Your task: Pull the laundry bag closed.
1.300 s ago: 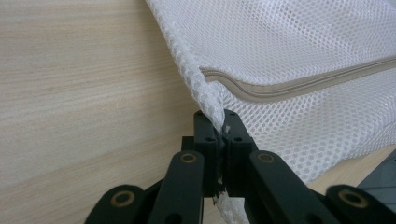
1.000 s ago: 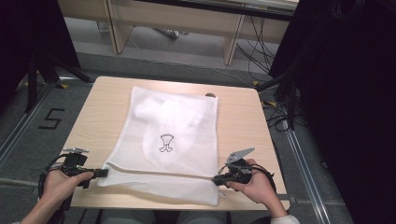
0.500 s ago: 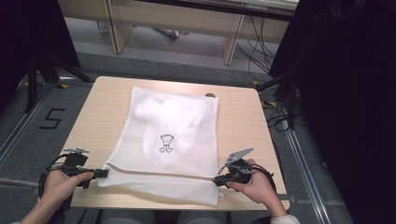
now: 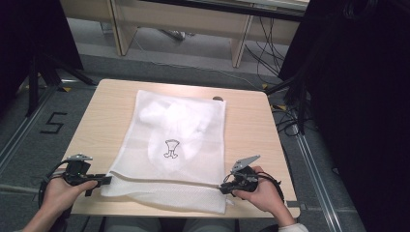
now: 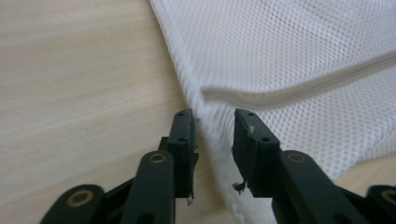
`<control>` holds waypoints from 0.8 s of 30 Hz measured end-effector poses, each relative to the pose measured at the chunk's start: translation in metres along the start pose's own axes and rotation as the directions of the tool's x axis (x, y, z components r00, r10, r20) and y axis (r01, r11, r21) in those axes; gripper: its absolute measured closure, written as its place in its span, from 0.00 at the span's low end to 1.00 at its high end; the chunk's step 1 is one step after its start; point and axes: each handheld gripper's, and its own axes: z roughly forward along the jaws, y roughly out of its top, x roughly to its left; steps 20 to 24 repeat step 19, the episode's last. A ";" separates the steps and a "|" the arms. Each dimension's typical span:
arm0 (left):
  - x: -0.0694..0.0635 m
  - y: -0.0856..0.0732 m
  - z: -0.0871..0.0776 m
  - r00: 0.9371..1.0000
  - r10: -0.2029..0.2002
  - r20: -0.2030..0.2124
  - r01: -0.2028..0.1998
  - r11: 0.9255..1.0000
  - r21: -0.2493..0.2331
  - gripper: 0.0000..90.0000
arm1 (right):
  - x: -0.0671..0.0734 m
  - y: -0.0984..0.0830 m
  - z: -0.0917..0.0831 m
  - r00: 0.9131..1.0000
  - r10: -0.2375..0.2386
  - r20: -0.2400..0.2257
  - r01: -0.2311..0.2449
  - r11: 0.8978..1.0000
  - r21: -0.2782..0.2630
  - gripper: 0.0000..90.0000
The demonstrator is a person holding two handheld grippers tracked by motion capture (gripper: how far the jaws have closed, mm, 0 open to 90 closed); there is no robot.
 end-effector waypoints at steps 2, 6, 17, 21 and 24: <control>0.001 0.001 -0.003 1.000 -0.002 -0.003 0.002 0.999 -0.044 0.68 | 0.001 -0.002 -0.002 0.999 0.035 -0.014 -0.035 0.999 -0.027 0.82; -0.001 0.003 -0.004 1.000 -0.012 -0.027 0.009 0.991 -0.131 0.57 | -0.007 -0.003 -0.009 0.995 0.077 0.067 -0.066 0.987 -0.149 0.73; -0.003 0.006 0.000 1.000 -0.020 -0.015 0.016 0.979 -0.205 0.41 | -0.023 -0.007 -0.015 0.951 0.265 0.157 -0.225 0.946 -0.234 0.67; -0.002 0.006 -0.001 1.000 -0.012 -0.018 0.008 0.981 -0.196 0.40 | -0.023 -0.007 -0.015 0.953 0.271 0.137 -0.235 0.943 -0.234 0.67; -0.002 0.006 -0.001 1.000 -0.012 -0.018 0.008 0.981 -0.196 0.40 | -0.023 -0.007 -0.015 0.953 0.271 0.137 -0.235 0.943 -0.234 0.67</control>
